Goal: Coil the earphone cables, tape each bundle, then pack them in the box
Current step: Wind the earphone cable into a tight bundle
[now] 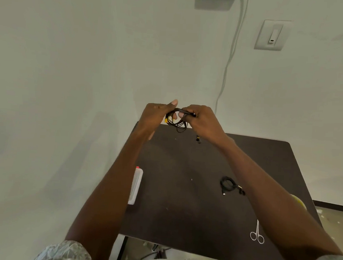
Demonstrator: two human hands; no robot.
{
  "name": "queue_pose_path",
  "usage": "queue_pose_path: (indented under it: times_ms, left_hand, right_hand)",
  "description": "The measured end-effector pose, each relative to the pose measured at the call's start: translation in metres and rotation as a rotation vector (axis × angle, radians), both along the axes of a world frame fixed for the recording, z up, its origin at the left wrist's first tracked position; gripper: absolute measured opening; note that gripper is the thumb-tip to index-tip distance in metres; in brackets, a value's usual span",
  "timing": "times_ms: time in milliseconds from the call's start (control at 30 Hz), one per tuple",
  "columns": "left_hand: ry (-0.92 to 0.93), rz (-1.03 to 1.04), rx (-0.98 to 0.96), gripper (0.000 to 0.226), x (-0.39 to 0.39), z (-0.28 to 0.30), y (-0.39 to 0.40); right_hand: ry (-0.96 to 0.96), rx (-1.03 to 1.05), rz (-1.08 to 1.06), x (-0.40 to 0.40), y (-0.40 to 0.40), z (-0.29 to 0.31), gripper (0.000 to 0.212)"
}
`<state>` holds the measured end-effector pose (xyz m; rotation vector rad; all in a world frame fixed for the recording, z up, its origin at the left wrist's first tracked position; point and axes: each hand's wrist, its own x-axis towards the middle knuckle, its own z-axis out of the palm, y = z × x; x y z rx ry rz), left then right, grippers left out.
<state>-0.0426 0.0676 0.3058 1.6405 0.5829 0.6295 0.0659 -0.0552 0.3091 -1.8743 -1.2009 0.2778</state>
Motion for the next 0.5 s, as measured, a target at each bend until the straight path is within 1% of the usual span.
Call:
queue_pose_path:
  times_ms: [100, 200, 267, 367, 433, 500]
  left_hand:
    - [0.176, -0.141, 0.075, 0.036, -0.004, 0.001, 0.012]
    - [0.281, -0.209, 0.117, 0.044, -0.002, 0.0, 0.014]
    - [0.3, -0.268, 0.177, 0.046, -0.002, -0.002, 0.011]
    - [0.272, -0.282, 0.333, 0.031, -0.005, -0.006, 0.007]
    - [0.235, -0.272, 0.375, 0.023, -0.004, -0.011, 0.01]
    - [0.233, -0.269, 0.352, 0.018, -0.006, -0.012, 0.011]
  right_hand:
    - [0.019, -0.077, 0.028, 0.0, -0.003, 0.0, 0.03]
    - [0.047, -0.154, -0.016, 0.001, 0.0, 0.001, 0.042]
    - [0.024, -0.213, -0.048, 0.004, 0.0, 0.004, 0.038]
    - [0.007, -0.308, -0.082, 0.004, -0.001, 0.009, 0.023]
    - [0.023, -0.328, -0.067, 0.005, 0.0, 0.008, 0.026]
    - [0.033, -0.331, -0.038, 0.006, 0.0, 0.007, 0.033]
